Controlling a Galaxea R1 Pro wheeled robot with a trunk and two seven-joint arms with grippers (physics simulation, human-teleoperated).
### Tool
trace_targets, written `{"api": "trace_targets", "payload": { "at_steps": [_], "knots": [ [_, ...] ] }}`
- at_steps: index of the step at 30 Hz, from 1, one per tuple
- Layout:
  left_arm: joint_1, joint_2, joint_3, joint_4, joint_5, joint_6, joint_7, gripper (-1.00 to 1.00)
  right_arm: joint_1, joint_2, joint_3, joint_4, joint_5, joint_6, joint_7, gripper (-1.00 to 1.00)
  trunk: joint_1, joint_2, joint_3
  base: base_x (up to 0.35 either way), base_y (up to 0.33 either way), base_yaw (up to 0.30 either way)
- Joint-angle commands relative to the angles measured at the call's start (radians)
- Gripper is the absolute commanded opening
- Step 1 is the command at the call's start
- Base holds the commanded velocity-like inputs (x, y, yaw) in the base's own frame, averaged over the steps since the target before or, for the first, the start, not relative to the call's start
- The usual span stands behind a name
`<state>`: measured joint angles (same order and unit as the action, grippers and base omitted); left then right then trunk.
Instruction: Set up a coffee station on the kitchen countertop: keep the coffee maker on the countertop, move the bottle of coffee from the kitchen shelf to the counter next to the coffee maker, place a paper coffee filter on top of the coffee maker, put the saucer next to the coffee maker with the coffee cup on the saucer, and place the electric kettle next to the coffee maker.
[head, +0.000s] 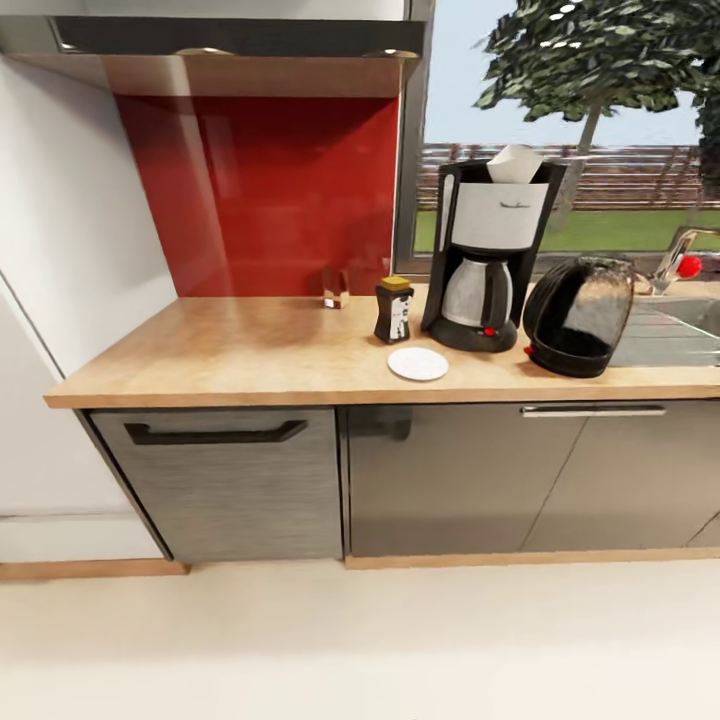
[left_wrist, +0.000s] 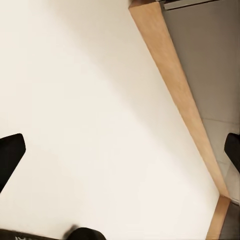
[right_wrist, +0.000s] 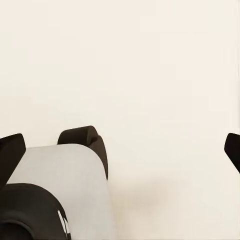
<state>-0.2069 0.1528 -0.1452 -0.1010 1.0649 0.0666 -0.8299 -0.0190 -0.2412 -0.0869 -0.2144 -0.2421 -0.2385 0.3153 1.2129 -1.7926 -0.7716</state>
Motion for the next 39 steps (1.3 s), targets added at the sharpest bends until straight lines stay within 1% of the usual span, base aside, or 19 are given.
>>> {"api": "trace_targets", "payload": {
  "at_steps": [1, 18, 28, 39],
  "knots": [
    [0.000, 0.001, -0.007, 0.000, 0.010, 0.007, -0.003, 1.00, -0.001, 0.000, -0.008, 0.002, -0.003, -0.001, 0.010, 1.00, 0.000, 0.000, -0.001, 0.001, 0.000, -0.251],
    [0.000, 0.001, -0.007, 0.000, 0.010, 0.007, -0.003, 1.00, -0.001, 0.000, -0.008, 0.001, -0.003, -0.001, 0.010, 1.00, 0.000, 0.000, -0.001, 0.002, -0.001, -0.254],
    [0.000, 0.001, -0.007, 0.000, 0.010, 0.007, -0.003, 1.00, -0.001, 0.000, -0.008, 0.001, -0.003, -0.001, 0.008, 1.00, 0.000, 0.000, -0.001, 0.150, -0.125, -0.091],
    [0.000, 0.001, -0.007, 0.001, 0.010, 0.007, -0.003, 1.00, -0.001, 0.000, -0.008, 0.001, -0.003, -0.001, 0.010, 1.00, 0.000, 0.000, -0.001, 0.020, -0.016, -0.233]
  ]
}}
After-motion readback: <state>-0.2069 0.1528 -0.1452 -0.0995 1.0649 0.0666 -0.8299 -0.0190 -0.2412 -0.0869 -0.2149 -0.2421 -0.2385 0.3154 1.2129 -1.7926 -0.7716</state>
